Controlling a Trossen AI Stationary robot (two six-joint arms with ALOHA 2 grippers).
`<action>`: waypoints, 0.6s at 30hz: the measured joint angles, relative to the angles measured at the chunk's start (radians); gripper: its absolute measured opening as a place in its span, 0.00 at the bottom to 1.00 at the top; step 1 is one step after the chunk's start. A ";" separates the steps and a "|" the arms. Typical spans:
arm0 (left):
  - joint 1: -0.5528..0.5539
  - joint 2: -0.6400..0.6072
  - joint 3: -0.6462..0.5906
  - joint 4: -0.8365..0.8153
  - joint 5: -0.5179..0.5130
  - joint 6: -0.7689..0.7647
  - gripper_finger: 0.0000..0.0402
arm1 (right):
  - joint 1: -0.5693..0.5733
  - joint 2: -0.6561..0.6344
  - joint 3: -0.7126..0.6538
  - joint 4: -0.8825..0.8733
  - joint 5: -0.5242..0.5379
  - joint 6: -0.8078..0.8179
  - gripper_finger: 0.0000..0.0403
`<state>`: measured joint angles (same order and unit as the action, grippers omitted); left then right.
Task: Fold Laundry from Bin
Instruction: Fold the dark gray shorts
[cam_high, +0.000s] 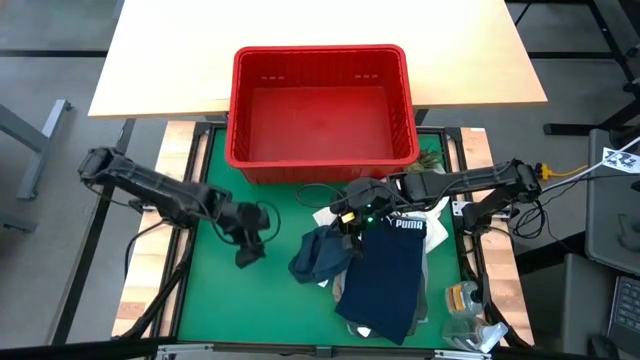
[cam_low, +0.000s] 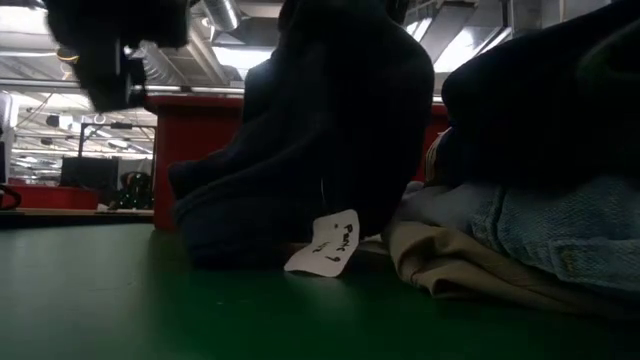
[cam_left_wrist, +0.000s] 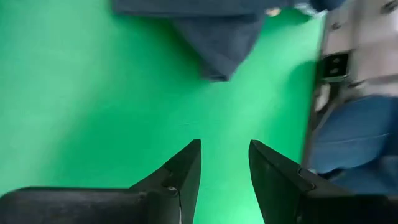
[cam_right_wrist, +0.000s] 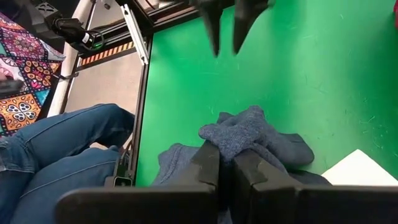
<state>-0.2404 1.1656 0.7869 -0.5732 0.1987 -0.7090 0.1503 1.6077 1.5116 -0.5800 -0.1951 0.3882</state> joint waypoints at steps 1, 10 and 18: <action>-0.022 0.000 -0.040 0.074 0.000 -0.044 0.32 | 0.000 0.000 0.000 0.000 0.000 -0.002 0.03; -0.185 0.000 -0.294 0.589 -0.217 -0.316 0.31 | 0.000 0.000 0.000 0.001 0.001 -0.003 0.03; -0.260 0.052 -0.317 0.671 -0.388 -0.362 0.45 | 0.000 0.000 0.000 0.001 0.003 -0.003 0.03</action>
<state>-0.5007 1.2172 0.4694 0.0974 -0.1898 -1.0707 0.1505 1.6077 1.5116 -0.5789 -0.1925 0.3851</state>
